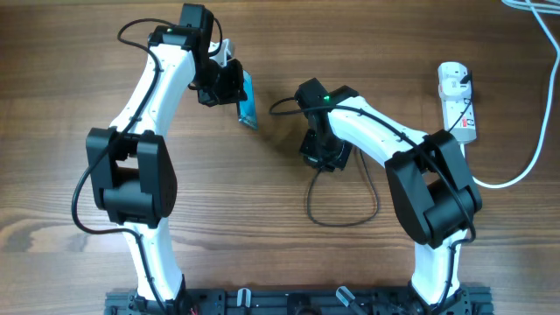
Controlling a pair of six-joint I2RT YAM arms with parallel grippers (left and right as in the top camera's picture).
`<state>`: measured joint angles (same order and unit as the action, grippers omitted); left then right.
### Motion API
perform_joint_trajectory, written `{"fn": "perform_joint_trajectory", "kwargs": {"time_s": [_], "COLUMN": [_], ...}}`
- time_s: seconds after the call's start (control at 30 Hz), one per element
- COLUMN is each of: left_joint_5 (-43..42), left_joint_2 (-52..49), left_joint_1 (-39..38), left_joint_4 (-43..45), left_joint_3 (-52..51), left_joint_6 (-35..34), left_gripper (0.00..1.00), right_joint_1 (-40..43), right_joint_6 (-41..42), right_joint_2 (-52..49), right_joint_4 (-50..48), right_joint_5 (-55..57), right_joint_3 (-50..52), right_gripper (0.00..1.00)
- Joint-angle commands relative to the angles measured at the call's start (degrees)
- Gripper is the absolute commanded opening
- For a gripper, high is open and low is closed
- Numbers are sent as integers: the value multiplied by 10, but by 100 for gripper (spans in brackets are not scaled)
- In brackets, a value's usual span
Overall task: Plug charger to phone and switch on socket
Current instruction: 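Grasp the USB-C plug with the right gripper and lift it, then bring the phone's bottom port down onto the plug held by the right gripper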
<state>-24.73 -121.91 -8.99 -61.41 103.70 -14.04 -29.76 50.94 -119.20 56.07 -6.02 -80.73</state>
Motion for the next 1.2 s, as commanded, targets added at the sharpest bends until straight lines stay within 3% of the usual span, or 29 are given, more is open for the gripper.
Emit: {"fn": "perform_joint_trajectory", "kwargs": {"time_s": [0.0,0.53,0.63,0.87,1.03,1.17], "left_joint_5": [-3,-17,-150,-455,-475,-475], "left_joint_2": [0,0,0,0,0,0], "left_joint_1": [1,1,2,21,10,-3], "left_joint_4": [1,4,37,186,195,195], "left_joint_3": [-2,-2,-2,-2,-2,-2], "left_joint_6": [-1,-1,52,53,53,53], "left_gripper": [4,4,4,4,4,4], "right_joint_1": [4,12,19,18,-23,-58], "right_joint_6": [-5,-61,-122,-325,-328,-286], "right_joint_2": [-34,-31,-8,144,251,249], "right_joint_4": [-3,-17,-19,-49,-59,-61], "right_joint_5": [16,14,-13,-190,-188,-128], "right_joint_3": [6,0,-21,-32,-32,-31], "right_gripper": [21,4,4,4,4,4]}}
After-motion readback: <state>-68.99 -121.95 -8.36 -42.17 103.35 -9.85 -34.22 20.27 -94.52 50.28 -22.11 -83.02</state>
